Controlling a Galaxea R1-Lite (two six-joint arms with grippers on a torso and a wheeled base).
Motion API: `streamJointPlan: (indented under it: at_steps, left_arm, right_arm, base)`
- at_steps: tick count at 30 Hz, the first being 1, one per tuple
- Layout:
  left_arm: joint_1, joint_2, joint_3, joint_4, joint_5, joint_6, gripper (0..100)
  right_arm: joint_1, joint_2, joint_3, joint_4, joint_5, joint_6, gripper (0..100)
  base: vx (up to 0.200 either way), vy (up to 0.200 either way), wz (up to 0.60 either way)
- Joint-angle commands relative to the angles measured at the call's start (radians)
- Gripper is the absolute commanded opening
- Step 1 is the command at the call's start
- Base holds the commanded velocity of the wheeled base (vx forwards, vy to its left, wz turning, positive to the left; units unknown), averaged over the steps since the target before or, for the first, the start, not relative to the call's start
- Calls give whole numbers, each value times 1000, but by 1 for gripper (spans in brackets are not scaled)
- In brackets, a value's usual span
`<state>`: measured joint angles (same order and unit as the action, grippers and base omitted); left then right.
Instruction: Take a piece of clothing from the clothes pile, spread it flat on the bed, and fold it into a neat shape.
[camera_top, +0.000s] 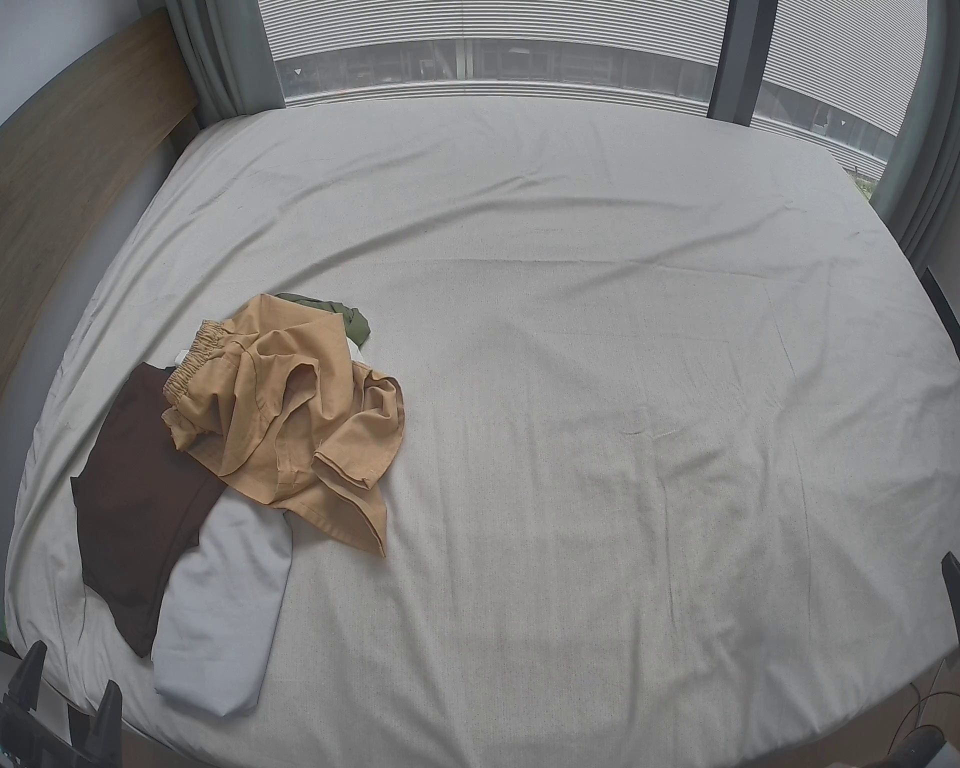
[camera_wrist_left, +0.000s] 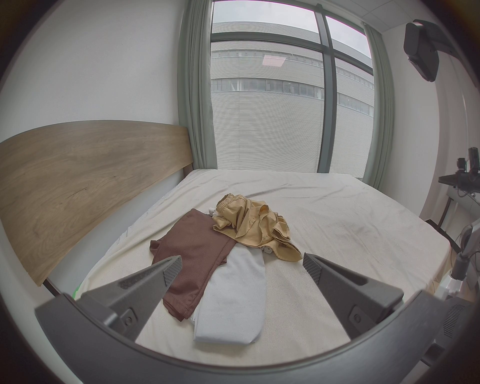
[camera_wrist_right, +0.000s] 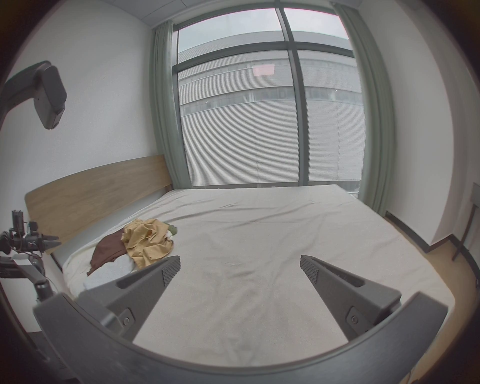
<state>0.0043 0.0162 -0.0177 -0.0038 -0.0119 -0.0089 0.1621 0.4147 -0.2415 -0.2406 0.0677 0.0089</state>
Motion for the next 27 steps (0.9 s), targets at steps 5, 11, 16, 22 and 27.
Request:
streamJointPlan:
  at_steps: [5, 11, 16, 22, 27]
  left_arm:
    - [0, -15, 18, -1, 1, -5, 100]
    - [0, -15, 18, -1, 1, -5, 100]
    - [0, -15, 18, -1, 1, -5, 100]
    - [0, -15, 18, -1, 1, -6, 100]
    - [0, -15, 18, -1, 1, -6, 100]
  right_arm:
    - [112, 250, -78, -42, 9, 32, 100]
    - [180, 331, -148, -32, 32, 128, 100]
    - [204, 423, -177, -39, 218, 175, 100]
    - [211, 589, -233, -58, 282, 247, 100]
    - [226, 705, -239, -163, 282, 243, 100]
  base:
    - [0, 0, 0]
    - [0, 0, 0]
    - [0, 0, 0]
    - [0, 0, 0]
    - [0, 0, 0]
